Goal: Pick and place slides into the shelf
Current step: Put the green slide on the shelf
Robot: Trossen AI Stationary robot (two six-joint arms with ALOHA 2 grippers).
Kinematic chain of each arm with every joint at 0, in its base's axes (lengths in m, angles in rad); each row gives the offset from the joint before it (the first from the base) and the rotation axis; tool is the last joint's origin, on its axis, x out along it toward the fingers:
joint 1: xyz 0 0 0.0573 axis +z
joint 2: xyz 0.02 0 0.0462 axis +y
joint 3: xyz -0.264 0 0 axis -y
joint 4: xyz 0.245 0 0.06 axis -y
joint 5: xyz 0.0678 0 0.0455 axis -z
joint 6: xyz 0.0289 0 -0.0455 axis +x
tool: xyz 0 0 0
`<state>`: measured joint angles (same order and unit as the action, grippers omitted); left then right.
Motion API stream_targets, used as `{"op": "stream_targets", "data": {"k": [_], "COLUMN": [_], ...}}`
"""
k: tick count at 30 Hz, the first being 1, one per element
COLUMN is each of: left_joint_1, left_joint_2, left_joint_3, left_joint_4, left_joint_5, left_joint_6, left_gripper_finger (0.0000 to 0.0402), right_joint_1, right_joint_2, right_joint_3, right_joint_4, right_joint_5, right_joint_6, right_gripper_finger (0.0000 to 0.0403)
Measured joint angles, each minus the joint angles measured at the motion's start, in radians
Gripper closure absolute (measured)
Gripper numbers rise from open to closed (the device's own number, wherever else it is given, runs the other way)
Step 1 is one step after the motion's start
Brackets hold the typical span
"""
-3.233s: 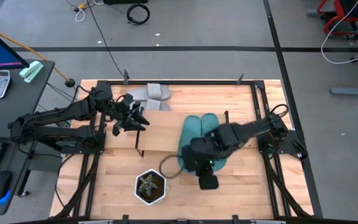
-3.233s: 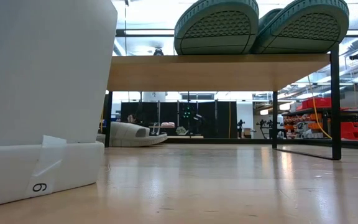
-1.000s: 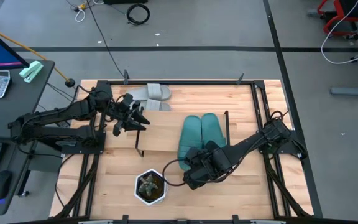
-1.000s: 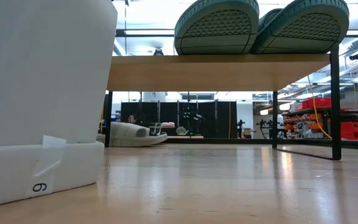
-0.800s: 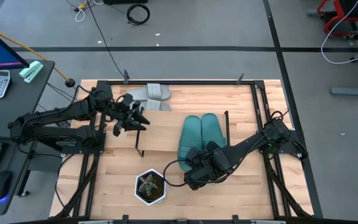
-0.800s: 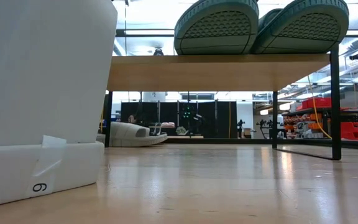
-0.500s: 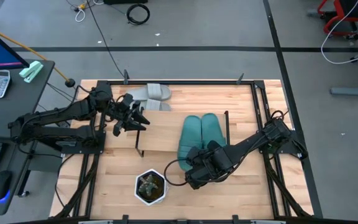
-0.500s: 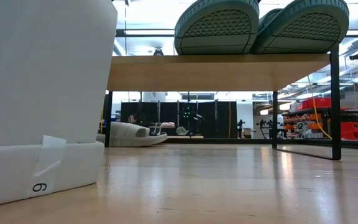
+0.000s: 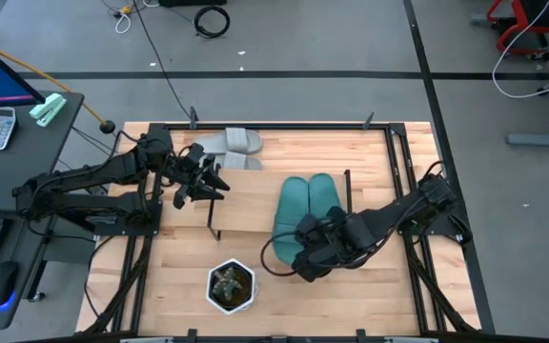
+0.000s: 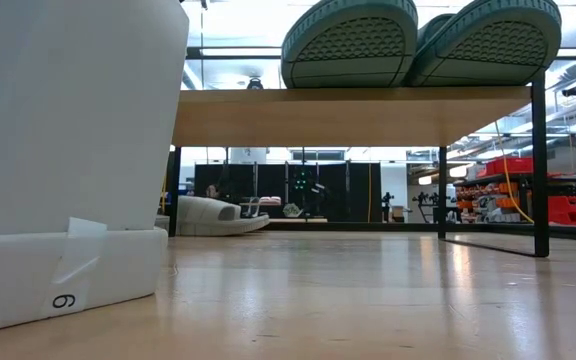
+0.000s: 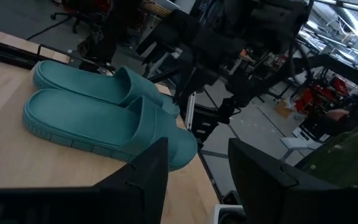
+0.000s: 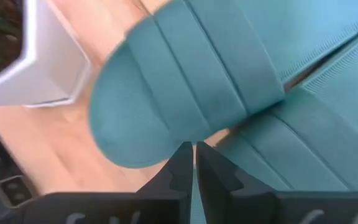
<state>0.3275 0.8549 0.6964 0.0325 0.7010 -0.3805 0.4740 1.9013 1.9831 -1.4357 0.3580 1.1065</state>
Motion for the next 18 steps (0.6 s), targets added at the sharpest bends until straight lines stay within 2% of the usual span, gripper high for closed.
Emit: {"op": "stream_targets", "data": {"k": [10, 18], "left_joint_1": [0.000, 0.000], "left_joint_2": [0.000, 0.000], "left_joint_3": [0.000, 0.000], "left_joint_4": [-0.029, -0.030], "left_joint_5": [0.000, 0.000], "left_joint_6": [0.011, 0.011], "left_gripper_finger": [0.0230, 0.0230], "right_joint_1": [0.006, 0.007], "right_joint_2": [-0.062, -0.063], "right_joint_3": [0.000, 0.000], "right_joint_4": [0.017, 0.120], "right_joint_5": [0.068, 0.009], "right_joint_6": [0.019, -0.033], "right_gripper_finger": [0.0376, 0.0376]}}
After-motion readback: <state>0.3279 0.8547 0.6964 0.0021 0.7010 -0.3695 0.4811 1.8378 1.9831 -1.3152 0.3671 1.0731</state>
